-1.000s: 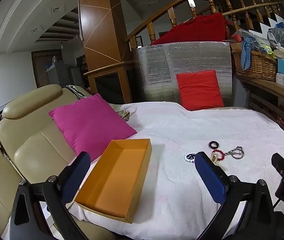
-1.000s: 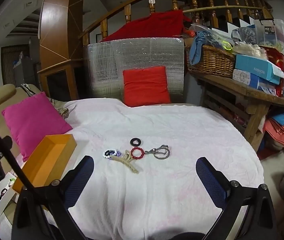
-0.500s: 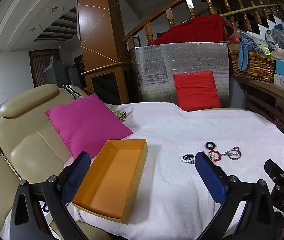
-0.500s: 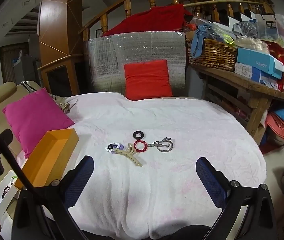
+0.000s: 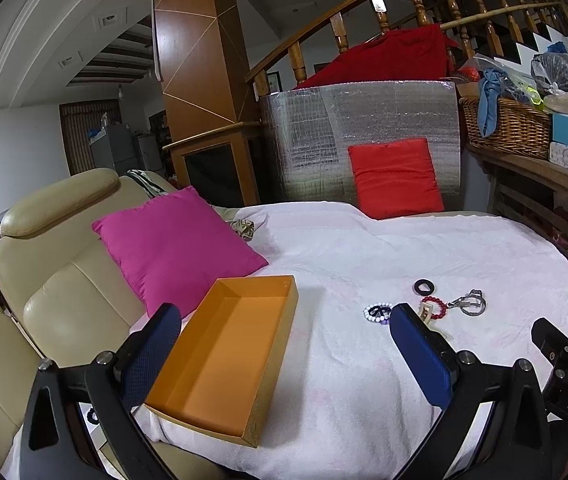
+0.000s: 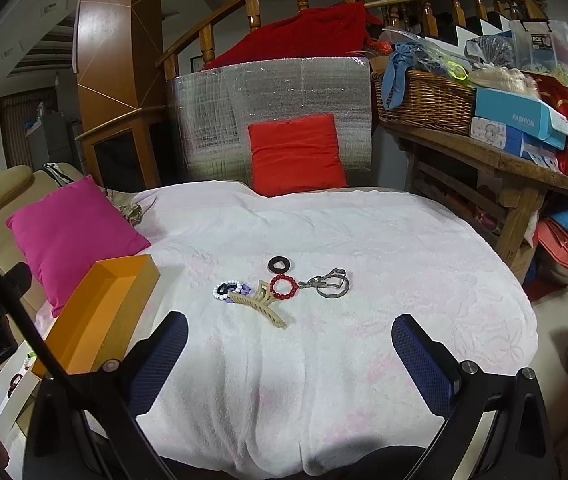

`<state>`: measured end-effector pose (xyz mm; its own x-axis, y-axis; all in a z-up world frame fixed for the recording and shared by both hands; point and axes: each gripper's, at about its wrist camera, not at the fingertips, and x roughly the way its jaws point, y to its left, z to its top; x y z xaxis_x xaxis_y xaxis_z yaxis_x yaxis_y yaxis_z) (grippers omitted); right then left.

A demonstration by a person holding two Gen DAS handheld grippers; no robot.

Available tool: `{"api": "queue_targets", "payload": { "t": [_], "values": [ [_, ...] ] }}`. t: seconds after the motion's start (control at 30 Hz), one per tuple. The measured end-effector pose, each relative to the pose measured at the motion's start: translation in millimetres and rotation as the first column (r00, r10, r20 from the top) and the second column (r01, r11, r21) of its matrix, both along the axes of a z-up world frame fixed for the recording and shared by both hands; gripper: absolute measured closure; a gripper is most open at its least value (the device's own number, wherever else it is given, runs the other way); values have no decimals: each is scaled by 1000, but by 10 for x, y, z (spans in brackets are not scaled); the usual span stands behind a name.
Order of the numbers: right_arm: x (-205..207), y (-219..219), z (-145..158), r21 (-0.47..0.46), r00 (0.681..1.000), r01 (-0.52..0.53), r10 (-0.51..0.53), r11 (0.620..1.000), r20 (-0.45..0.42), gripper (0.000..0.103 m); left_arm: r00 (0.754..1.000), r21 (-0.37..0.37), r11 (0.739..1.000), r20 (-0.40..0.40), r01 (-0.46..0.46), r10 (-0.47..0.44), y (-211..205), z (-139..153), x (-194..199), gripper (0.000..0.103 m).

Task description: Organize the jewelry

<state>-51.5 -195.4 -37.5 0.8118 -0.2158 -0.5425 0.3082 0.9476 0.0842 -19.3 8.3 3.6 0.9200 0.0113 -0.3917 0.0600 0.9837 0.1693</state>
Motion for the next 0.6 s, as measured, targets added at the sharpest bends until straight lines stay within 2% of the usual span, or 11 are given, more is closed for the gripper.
{"api": "queue_targets", "payload": {
  "t": [0.6],
  "values": [
    [11, -3, -41, 12, 1000, -3, 3, 1000, -4, 0, 1000, 21, 1000, -2, -7, 8, -40, -43, 29, 0]
  ]
}}
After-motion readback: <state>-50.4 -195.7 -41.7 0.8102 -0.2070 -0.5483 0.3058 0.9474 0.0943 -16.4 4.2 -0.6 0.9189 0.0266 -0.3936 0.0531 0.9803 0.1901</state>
